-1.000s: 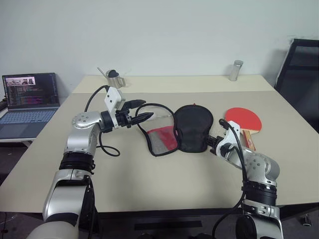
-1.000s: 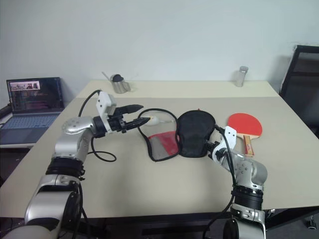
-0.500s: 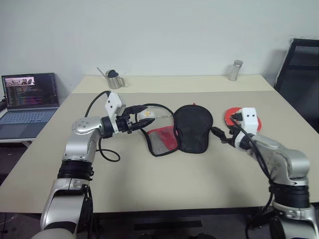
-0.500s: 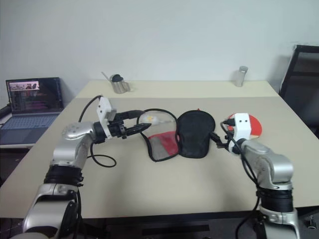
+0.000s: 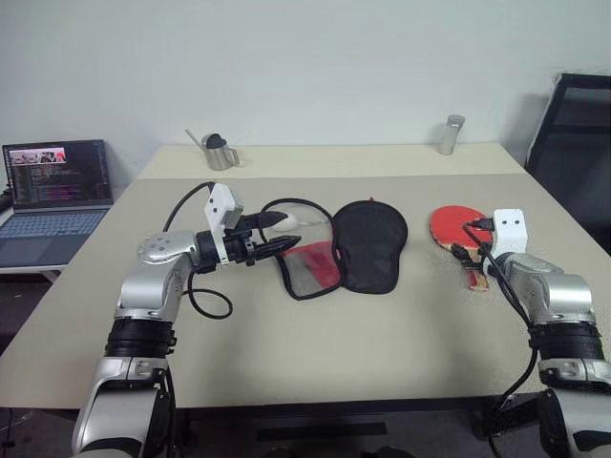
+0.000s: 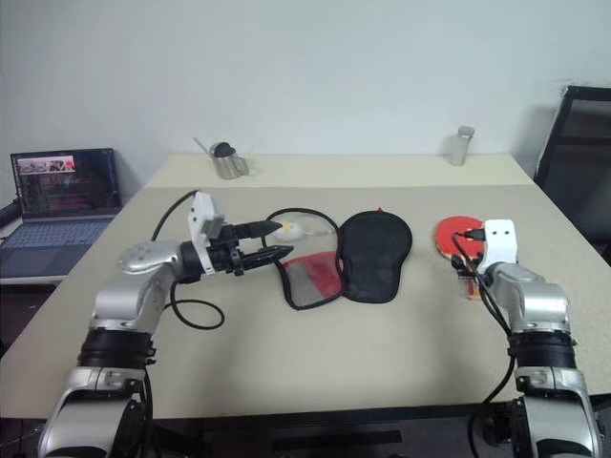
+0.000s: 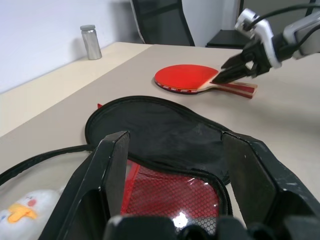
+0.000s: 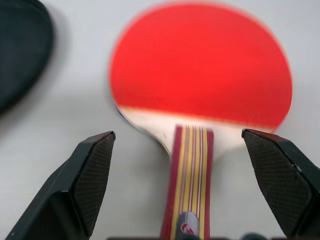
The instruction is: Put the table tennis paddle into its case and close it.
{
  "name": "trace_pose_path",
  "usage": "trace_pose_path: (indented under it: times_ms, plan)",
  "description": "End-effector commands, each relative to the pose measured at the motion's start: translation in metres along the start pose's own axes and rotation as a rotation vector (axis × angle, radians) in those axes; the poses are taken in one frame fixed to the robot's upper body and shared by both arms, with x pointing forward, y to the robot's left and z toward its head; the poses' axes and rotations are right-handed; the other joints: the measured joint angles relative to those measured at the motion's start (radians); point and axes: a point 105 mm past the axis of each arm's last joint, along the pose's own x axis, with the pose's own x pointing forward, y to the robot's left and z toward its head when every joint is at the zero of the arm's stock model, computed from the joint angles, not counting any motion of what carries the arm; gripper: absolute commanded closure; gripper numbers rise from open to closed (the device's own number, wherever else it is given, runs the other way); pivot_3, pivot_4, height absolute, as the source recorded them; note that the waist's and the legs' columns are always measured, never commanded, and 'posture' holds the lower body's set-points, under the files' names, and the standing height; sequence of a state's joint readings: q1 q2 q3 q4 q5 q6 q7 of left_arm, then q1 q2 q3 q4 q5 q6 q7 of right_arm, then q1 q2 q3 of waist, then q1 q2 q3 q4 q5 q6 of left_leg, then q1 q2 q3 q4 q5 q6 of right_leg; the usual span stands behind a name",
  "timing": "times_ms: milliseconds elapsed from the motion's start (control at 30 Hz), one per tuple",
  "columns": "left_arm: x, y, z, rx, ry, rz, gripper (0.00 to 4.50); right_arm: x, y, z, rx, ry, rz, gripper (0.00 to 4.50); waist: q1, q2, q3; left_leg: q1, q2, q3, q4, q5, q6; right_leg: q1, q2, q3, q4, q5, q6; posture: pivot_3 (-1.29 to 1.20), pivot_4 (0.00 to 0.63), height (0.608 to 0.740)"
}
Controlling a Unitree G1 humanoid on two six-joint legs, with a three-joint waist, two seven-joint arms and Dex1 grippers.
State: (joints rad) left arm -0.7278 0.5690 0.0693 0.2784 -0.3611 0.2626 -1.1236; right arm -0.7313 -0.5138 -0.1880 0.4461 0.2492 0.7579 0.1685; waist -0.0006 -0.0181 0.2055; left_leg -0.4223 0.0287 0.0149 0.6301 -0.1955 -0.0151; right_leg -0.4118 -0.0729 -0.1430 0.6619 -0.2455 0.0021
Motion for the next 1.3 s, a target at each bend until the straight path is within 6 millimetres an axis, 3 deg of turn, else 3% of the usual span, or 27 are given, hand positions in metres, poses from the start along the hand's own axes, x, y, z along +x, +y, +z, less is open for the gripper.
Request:
trace_pose_path:
  times_ms: [33, 167, 367, 467, 667, 767, 1133, 1300]
  plan:
    - [-0.003, 0.002, 0.019, 0.064, -0.033, 0.006, 1.33, 0.003, -0.012, 0.008, 0.033, -0.033, -0.044, 0.04, 0.0, 0.0, 0.0, 0.0, 0.0, 0.0, 0.0, 0.0, 0.0, 0.0, 0.0, 0.0, 0.0, 0.0, 0.0, 0.0, 0.15, 0.74]
    - [-0.002, 0.002, 0.019, 0.071, -0.033, 0.01, 1.33, 0.01, -0.021, -0.007, 0.058, 0.016, -0.077, 0.04, 0.0, 0.0, 0.0, 0.0, 0.0, 0.0, 0.0, 0.0, 0.0, 0.0, 0.0, 0.0, 0.0, 0.0, 0.0, 0.0, 0.15, 0.74]
    - [-0.002, 0.002, 0.018, 0.079, -0.03, 0.013, 1.33, 0.014, -0.018, -0.012, 0.051, 0.029, -0.063, 0.04, 0.0, 0.0, 0.0, 0.004, 0.0, 0.001, 0.0, 0.0, 0.0, 0.003, 0.0, 0.001, 0.001, 0.0, 0.0, 0.0, 0.15, 0.74]
    - [-0.002, 0.002, 0.018, 0.082, -0.028, 0.012, 1.33, 0.016, -0.008, -0.012, -0.011, 0.036, -0.023, 0.64, 0.0, 0.0, 0.0, 0.005, 0.0, 0.001, 0.0, 0.0, 0.0, 0.004, 0.0, 0.002, 0.001, 0.0, 0.0, 0.0, 0.15, 0.74]
    - [-0.001, 0.004, 0.018, 0.09, -0.025, 0.014, 1.33, 0.015, 0.005, -0.018, -0.103, 0.088, 0.039, 2.78, -0.002, -0.001, -0.001, 0.007, 0.001, 0.004, 0.0, 0.0, 0.0, 0.004, 0.001, 0.008, 0.001, 0.0, 0.0, 0.0, 0.15, 0.74]
    - [-0.001, 0.005, 0.018, 0.095, -0.025, 0.015, 1.33, 0.015, 0.006, -0.022, -0.135, 0.132, 0.065, 3.34, -0.001, -0.002, -0.001, 0.007, 0.001, 0.005, 0.0, 0.0, 0.0, 0.004, 0.001, 0.01, 0.001, 0.001, 0.0, 0.0, 0.15, 0.74]
    - [-0.003, 0.006, 0.016, 0.101, -0.019, 0.016, 1.33, 0.018, -0.001, -0.028, -0.126, 0.211, 0.107, 3.37, -0.002, -0.003, -0.002, 0.008, 0.001, 0.013, 0.0, 0.0, 0.001, 0.002, 0.001, 0.019, 0.001, 0.002, 0.0, 0.0, 0.15, 0.74]
    - [-0.012, 0.008, 0.015, 0.094, 0.001, 0.017, 1.33, 0.012, -0.005, -0.015, -0.127, 0.217, 0.161, 3.37, -0.001, -0.003, -0.002, 0.009, 0.001, 0.013, 0.0, 0.0, 0.001, 0.001, 0.001, 0.019, 0.001, 0.002, 0.0, 0.0, 0.15, 0.74]
